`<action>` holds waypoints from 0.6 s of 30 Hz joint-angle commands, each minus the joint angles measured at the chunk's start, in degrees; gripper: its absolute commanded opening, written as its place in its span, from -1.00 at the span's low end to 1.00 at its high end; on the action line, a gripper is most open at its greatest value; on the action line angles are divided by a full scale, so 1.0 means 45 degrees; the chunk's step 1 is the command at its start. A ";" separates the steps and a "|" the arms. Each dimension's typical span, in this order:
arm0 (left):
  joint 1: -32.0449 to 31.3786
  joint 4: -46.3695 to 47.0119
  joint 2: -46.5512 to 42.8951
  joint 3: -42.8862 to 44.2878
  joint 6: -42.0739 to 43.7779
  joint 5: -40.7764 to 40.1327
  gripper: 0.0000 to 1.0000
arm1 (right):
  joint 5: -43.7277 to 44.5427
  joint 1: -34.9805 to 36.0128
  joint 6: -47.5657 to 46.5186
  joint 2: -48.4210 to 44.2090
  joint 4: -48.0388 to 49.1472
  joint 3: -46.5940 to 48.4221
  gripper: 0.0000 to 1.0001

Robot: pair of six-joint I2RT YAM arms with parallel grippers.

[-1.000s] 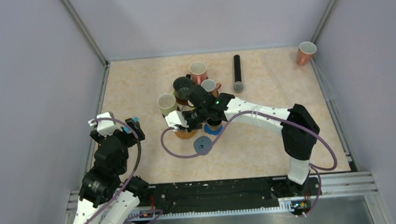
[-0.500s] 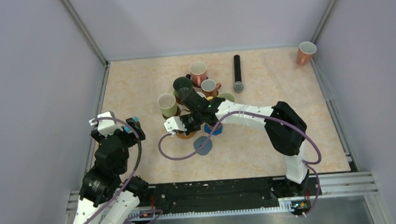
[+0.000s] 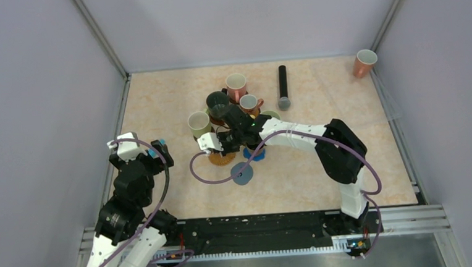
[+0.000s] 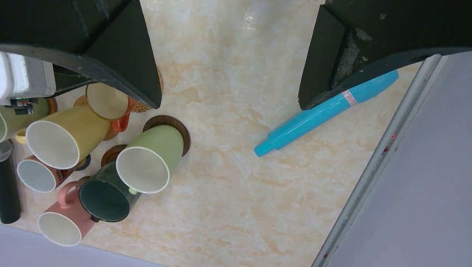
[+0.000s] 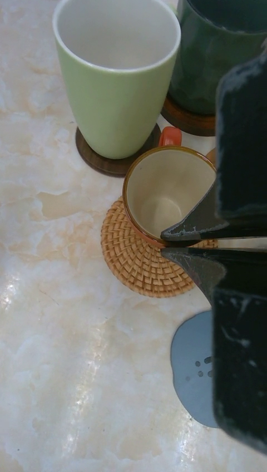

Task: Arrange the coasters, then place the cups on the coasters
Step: Place the cup on the coaster.

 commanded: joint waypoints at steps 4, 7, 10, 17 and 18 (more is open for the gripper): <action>0.0033 0.0286 0.0040 0.0321 0.0011 0.0021 0.97 | -0.0744 -0.0297 0.0476 -0.0470 0.0992 -0.0477 -1.00; 0.0042 0.0286 0.0004 0.0307 -0.0009 -0.0002 0.98 | -0.0812 -0.0363 0.0574 -0.0467 0.1111 -0.0572 -1.00; 0.0048 0.0288 -0.0009 0.0294 -0.0034 0.0007 0.98 | -0.0867 -0.0403 0.0639 -0.0448 0.1236 -0.0605 -1.00; 0.0033 0.0287 0.0138 0.0311 -0.0009 0.0055 0.98 | -0.0915 -0.0425 0.0764 -0.0353 0.1239 -0.0681 -1.00; 0.0027 0.0287 0.0162 0.0307 -0.0009 0.0055 0.98 | -0.0917 -0.0419 0.0782 -0.0315 0.1274 -0.0685 -1.00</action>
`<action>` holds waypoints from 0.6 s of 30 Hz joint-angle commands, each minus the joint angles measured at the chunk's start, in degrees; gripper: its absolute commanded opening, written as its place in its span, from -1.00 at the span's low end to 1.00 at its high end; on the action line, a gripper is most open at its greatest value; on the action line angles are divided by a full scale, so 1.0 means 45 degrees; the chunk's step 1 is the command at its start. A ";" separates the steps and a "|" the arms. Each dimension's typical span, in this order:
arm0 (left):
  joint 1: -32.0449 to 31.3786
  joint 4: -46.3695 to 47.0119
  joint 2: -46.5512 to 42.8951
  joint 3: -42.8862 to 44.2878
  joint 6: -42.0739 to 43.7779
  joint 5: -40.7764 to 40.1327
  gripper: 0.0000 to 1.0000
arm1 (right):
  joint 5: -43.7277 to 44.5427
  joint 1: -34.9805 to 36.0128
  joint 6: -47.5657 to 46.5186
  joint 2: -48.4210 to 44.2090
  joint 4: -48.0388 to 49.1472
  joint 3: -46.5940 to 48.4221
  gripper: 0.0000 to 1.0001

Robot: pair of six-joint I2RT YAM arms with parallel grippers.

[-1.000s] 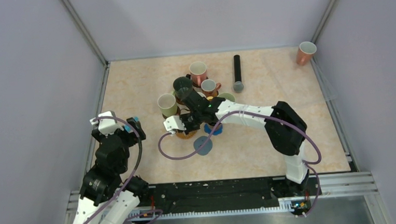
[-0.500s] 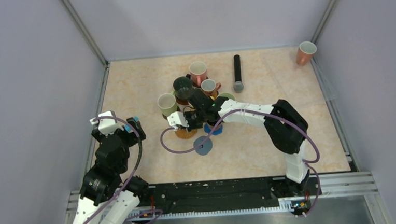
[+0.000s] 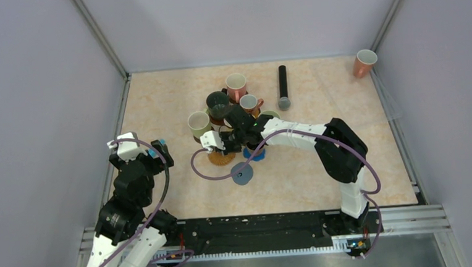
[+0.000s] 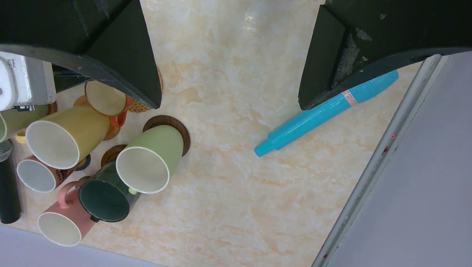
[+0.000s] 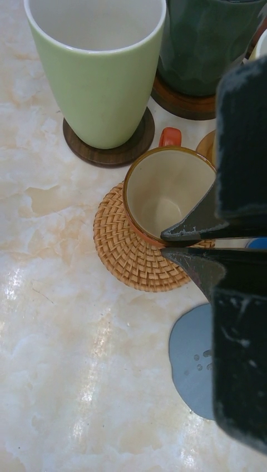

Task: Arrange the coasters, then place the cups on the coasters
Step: Place the cup on the coaster.

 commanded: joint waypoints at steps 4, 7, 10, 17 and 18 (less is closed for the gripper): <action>0.0039 0.0284 0.0134 0.0308 -0.0009 0.0051 0.98 | -0.0667 -0.0074 0.0266 -0.0095 0.0691 0.0022 -1.00; 0.0027 0.0270 0.0130 0.0304 -0.0033 0.0014 0.97 | -0.0924 -0.0071 0.0397 -0.0084 0.0658 0.0088 -1.00; 0.0041 0.0269 0.0122 0.0308 -0.0033 -0.0003 0.98 | -0.0845 -0.0078 0.0442 -0.0029 0.0657 0.0054 -0.98; 0.0035 0.0264 0.0040 0.0293 -0.0049 -0.0025 0.97 | -0.0430 -0.0087 0.0674 0.0216 0.0651 0.0047 -0.97; 0.0034 0.0269 0.0038 0.0310 -0.0051 -0.0022 0.97 | -0.0464 -0.0083 0.0710 0.0252 0.0664 0.0032 -0.97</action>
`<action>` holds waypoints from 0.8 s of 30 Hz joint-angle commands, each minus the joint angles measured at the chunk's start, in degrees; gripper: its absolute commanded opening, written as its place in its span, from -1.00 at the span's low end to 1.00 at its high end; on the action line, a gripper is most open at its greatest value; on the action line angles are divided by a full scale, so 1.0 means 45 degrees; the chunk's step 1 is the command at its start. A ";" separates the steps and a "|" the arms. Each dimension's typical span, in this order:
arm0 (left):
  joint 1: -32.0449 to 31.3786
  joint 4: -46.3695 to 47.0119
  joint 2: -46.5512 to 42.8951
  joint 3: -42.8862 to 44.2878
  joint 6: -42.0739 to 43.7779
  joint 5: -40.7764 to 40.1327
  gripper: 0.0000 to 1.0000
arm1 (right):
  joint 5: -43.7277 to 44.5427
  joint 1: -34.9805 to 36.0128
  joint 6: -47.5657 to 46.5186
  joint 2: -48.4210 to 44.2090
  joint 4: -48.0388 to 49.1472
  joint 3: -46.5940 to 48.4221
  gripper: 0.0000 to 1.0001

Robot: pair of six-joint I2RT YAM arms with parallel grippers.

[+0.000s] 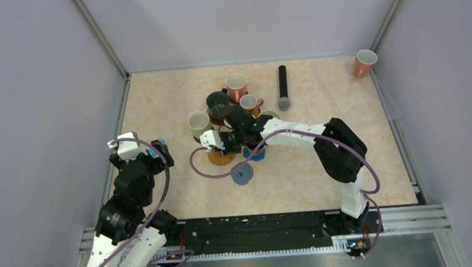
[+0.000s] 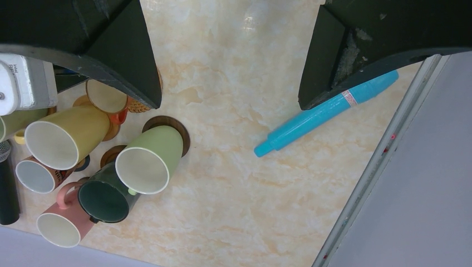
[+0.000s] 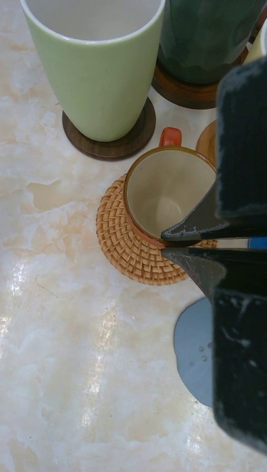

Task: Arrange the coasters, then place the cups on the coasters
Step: Place the cup on the coaster.

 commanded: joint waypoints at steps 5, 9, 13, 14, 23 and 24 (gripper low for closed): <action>0.0042 0.0246 -0.0072 0.0336 -0.0066 0.0009 0.97 | -0.0517 -0.0078 0.0397 0.0344 0.0642 0.0086 -0.97; 0.0041 0.0258 -0.0150 0.0307 -0.0058 0.0036 0.97 | -0.0378 -0.0054 0.0572 0.0326 0.0660 0.0091 -0.83; 0.0037 0.0294 -0.0232 0.0295 -0.0049 0.0113 0.98 | -0.0126 -0.0040 0.0863 0.0128 0.0649 0.0166 -0.44; 0.0044 0.0309 -0.0231 0.0288 -0.0048 0.0116 0.98 | -0.0124 -0.0049 0.0931 0.0026 0.0600 0.0230 -0.33; 0.0035 0.0329 -0.0440 0.0289 -0.0030 0.0225 0.98 | 0.0508 -0.0107 0.3142 -0.1223 0.0729 0.1152 0.29; 0.0033 0.0350 -0.0477 0.0273 -0.0029 0.0262 0.98 | 0.0519 -0.0219 0.3423 -0.1420 0.1088 0.1021 0.30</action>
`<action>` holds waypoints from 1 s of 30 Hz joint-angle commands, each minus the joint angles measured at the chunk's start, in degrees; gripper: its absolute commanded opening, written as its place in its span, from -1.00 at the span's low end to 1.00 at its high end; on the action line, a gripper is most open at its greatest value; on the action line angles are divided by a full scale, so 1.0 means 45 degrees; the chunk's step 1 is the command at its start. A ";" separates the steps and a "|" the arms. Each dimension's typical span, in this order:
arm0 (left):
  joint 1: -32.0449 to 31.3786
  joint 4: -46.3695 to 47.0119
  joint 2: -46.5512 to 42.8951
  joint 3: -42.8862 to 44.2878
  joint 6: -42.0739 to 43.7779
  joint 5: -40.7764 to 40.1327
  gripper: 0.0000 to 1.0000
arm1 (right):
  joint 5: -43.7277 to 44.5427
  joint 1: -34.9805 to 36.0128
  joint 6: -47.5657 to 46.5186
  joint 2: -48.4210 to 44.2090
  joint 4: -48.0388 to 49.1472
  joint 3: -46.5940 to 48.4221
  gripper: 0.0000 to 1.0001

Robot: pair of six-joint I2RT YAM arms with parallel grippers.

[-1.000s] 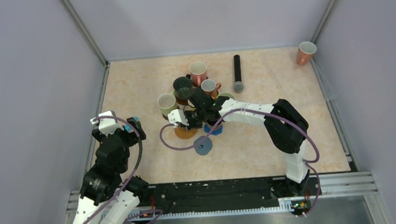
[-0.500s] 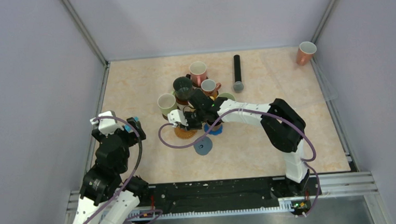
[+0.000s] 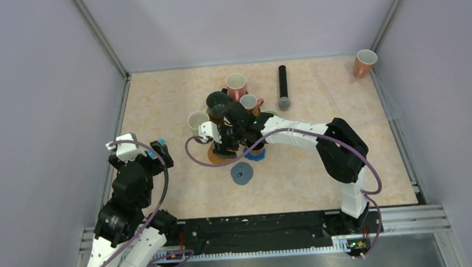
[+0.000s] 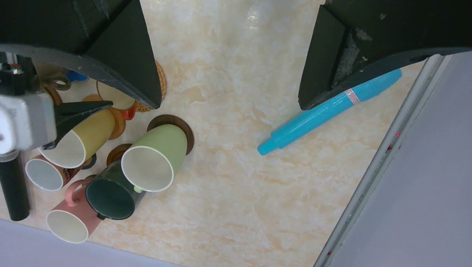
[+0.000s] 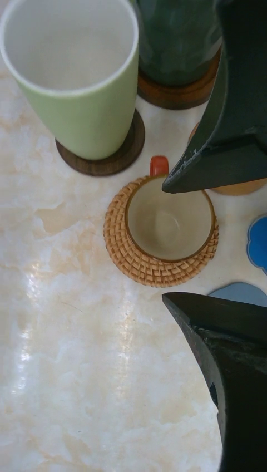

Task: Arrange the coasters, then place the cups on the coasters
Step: Place the cup on the coaster, then pick up the cup from the tray.

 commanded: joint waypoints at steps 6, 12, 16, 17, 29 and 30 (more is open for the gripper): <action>0.0037 0.0398 -0.0103 0.0249 0.0014 0.0256 0.97 | 0.1938 -0.1321 0.2722 -0.2706 0.3113 0.0080 0.39; 0.0035 0.0346 0.0212 0.0306 -0.0014 0.0432 0.97 | 0.5860 -0.2568 0.3005 -0.3146 0.4351 0.0182 0.49; 0.0033 0.0353 0.0160 0.0287 0.0010 0.0325 0.97 | 0.8424 -0.4103 0.3416 -0.2660 0.4033 0.1023 0.49; 0.0042 0.0353 0.0158 0.0292 0.0010 0.0311 0.97 | 0.8608 -0.4623 0.3782 -0.2502 0.3930 0.1273 0.49; 0.0020 0.0341 0.0855 0.0306 0.0083 0.0728 0.98 | 1.1222 -0.9040 0.4763 0.0118 0.3140 0.4284 0.51; 0.0015 0.0317 0.0919 0.0324 0.0071 0.0735 0.98 | 1.1224 -0.9293 0.4809 0.0326 0.3042 0.4638 0.51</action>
